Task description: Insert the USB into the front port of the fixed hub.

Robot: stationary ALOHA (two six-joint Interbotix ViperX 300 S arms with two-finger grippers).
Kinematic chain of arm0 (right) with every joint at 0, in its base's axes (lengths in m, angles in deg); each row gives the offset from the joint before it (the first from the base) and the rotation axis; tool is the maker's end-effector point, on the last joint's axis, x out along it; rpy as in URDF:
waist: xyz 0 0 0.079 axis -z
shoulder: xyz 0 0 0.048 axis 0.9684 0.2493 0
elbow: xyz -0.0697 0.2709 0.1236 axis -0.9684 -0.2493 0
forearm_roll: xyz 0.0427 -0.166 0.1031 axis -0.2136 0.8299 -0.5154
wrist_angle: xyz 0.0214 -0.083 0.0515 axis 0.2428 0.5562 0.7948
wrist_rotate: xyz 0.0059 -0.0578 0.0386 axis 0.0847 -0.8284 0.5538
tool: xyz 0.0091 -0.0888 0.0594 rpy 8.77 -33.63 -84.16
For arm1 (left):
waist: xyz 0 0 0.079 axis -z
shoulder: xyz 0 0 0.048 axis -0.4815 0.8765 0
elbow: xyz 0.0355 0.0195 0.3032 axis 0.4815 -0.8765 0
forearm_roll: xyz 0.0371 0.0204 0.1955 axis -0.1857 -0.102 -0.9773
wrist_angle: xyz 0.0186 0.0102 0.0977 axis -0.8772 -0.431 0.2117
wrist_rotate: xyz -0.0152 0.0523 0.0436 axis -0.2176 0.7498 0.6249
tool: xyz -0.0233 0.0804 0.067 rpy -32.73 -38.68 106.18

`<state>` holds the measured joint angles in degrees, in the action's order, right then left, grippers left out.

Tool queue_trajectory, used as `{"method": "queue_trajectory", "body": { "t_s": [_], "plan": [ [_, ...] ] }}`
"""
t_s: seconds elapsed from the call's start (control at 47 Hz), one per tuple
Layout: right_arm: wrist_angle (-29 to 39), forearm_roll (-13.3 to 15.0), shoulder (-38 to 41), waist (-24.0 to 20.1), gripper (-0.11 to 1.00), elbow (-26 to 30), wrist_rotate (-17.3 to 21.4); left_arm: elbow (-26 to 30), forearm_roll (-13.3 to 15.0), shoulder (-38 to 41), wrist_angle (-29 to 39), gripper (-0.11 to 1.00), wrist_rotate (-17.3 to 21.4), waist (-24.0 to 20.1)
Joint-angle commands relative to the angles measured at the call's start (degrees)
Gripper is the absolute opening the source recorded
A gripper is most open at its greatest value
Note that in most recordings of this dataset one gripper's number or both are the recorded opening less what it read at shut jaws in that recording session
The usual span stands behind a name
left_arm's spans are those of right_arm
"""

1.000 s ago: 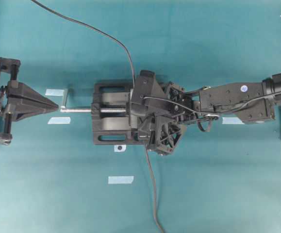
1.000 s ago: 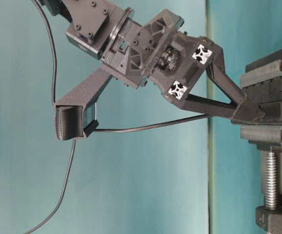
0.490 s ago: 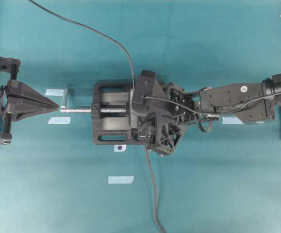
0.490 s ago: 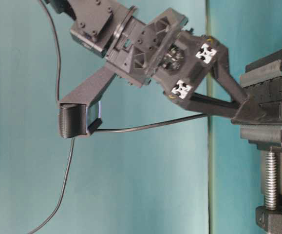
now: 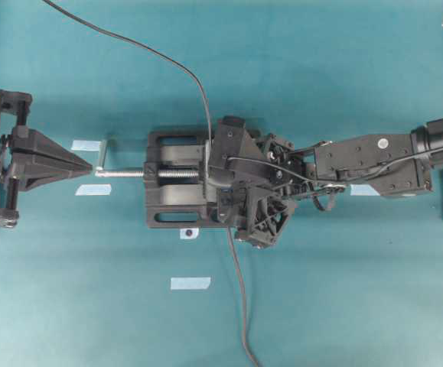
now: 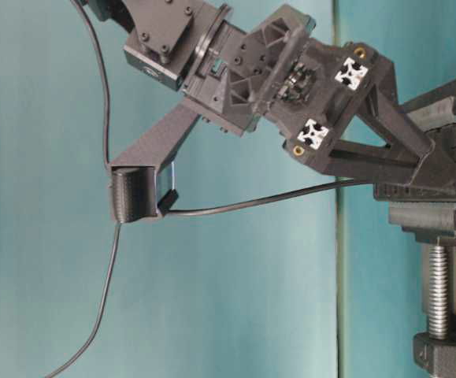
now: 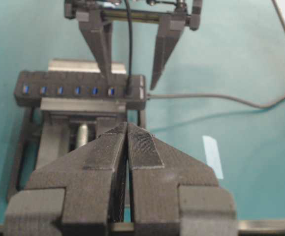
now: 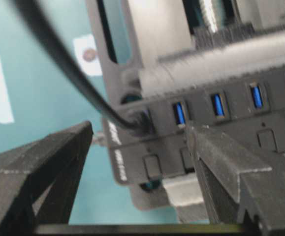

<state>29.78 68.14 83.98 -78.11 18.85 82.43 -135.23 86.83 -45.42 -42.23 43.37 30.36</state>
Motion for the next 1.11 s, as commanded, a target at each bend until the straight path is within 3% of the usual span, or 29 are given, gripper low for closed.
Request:
{"method": "queue_trajectory", "body": {
  "t_s": [0.0,0.788,1.086],
  "plan": [
    [0.09,0.09,-1.93,0.26,0.8,1.14,0.53,1.41,-0.18,0.26,-0.62,0.0,-0.09,0.09],
    [-0.44,1.58,-8.61,0.88,0.79,-2.46,-1.58,1.32,-0.09,0.26,-0.62,0.0,0.26,0.09],
    [-4.57,1.67,-11.87,0.7,0.79,-5.54,-1.41,1.41,-0.09,0.26,-0.62,0.0,0.26,0.09]
  ]
}}
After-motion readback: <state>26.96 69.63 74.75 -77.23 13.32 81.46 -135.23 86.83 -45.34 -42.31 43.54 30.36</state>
